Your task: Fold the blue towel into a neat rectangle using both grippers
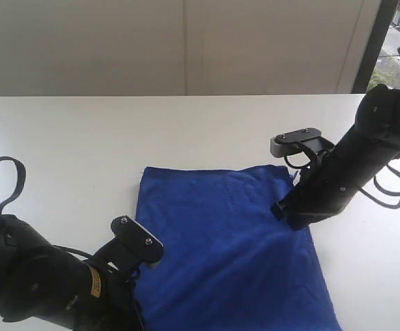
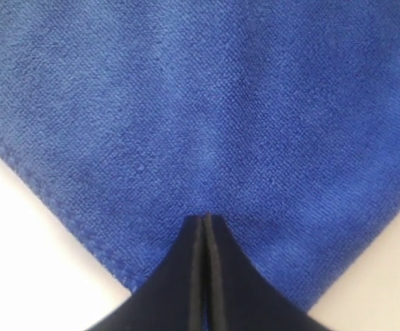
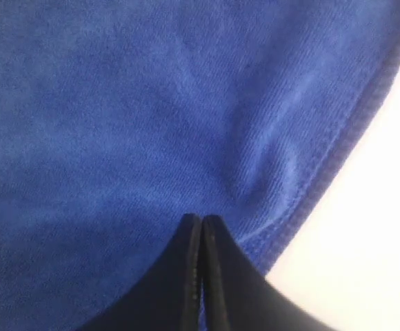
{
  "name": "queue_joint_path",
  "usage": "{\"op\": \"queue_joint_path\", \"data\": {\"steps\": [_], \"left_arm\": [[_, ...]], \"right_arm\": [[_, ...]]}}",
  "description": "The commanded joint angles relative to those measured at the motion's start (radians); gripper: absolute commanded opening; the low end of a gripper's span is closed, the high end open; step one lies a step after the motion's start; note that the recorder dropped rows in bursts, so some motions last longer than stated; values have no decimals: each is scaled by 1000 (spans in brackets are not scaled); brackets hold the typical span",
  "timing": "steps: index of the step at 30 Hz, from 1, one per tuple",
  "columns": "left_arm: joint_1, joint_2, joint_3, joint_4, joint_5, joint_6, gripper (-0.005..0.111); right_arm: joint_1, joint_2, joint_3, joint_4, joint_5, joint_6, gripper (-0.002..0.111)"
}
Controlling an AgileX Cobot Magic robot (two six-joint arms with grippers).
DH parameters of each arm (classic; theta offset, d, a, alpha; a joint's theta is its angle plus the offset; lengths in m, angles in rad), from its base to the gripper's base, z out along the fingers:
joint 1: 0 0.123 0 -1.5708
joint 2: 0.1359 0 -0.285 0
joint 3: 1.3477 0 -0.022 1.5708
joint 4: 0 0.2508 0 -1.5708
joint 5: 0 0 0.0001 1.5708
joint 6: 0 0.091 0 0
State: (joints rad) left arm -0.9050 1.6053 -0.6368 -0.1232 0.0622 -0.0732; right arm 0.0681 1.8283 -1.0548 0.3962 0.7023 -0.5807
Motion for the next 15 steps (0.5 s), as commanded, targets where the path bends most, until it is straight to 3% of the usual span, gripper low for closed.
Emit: {"op": "queue_joint_path", "data": {"steps": [1,9,15], "left_arm": [[-7,25,13,-10,35,-1,0],[-7,25,13,-10,35,-1,0],[-7,25,13,-10,42,-9,0]], "right_arm": [[-6,-1,65,10,-25,8,0],[-6,-1,123,-10,-50,10,0],[-6,-1,133,-177,-28,186,0]]}}
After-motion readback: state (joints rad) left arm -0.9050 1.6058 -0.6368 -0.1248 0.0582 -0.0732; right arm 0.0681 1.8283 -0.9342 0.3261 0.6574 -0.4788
